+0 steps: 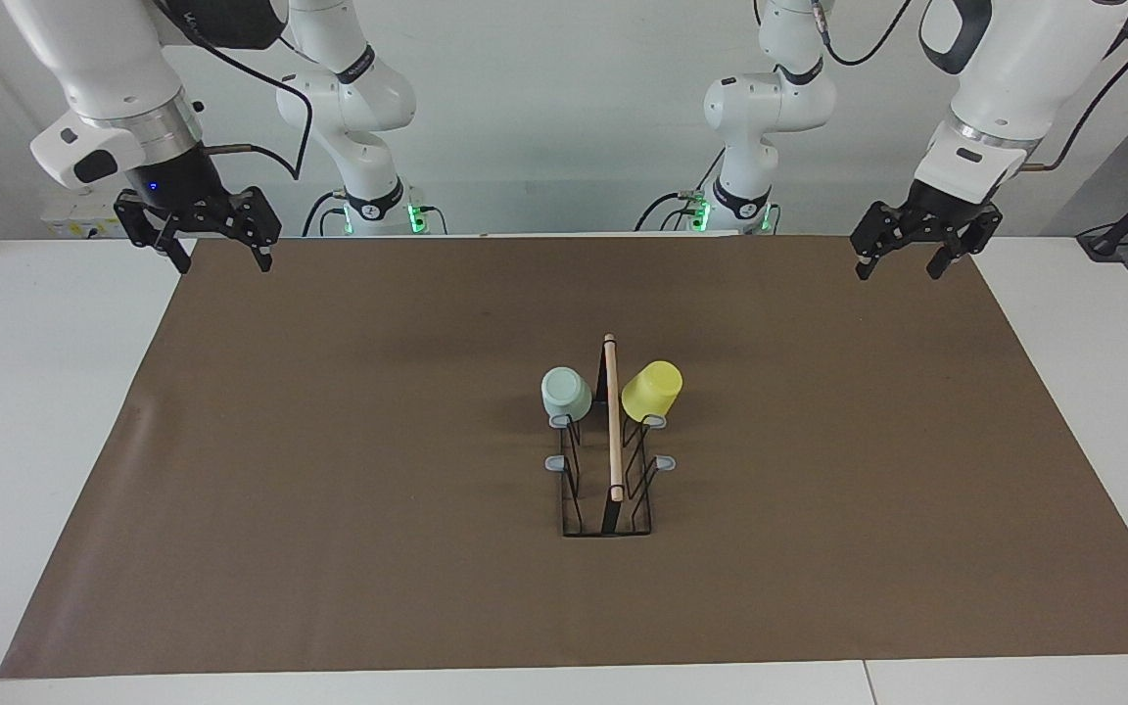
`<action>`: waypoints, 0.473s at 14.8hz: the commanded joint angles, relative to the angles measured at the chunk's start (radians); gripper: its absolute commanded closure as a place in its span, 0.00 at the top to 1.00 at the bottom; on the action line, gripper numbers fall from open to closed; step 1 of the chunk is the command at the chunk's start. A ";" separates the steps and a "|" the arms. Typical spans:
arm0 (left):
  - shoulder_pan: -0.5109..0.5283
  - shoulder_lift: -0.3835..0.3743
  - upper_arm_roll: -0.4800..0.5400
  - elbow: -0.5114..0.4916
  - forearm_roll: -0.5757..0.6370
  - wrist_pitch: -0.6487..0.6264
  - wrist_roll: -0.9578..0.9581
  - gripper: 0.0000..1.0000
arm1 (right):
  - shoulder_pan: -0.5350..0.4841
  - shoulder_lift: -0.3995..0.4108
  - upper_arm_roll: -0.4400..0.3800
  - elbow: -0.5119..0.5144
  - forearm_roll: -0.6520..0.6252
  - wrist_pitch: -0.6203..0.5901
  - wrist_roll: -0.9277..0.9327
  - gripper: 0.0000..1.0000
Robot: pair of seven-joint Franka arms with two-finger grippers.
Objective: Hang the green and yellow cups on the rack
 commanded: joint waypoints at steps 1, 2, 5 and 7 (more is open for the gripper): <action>0.009 -0.007 -0.007 0.007 0.019 -0.036 0.017 1.00 | -0.012 -0.003 0.003 -0.009 0.015 0.009 0.020 1.00; 0.009 -0.008 -0.007 0.001 0.019 -0.036 0.017 1.00 | -0.019 -0.003 0.003 -0.010 0.015 0.009 0.020 1.00; 0.002 -0.007 0.020 0.010 0.017 -0.046 0.027 1.00 | -0.025 -0.003 0.003 -0.012 0.015 0.008 0.020 1.00; -0.025 -0.002 0.042 0.017 0.017 -0.046 0.027 1.00 | -0.027 -0.003 0.000 -0.015 0.015 0.011 0.020 1.00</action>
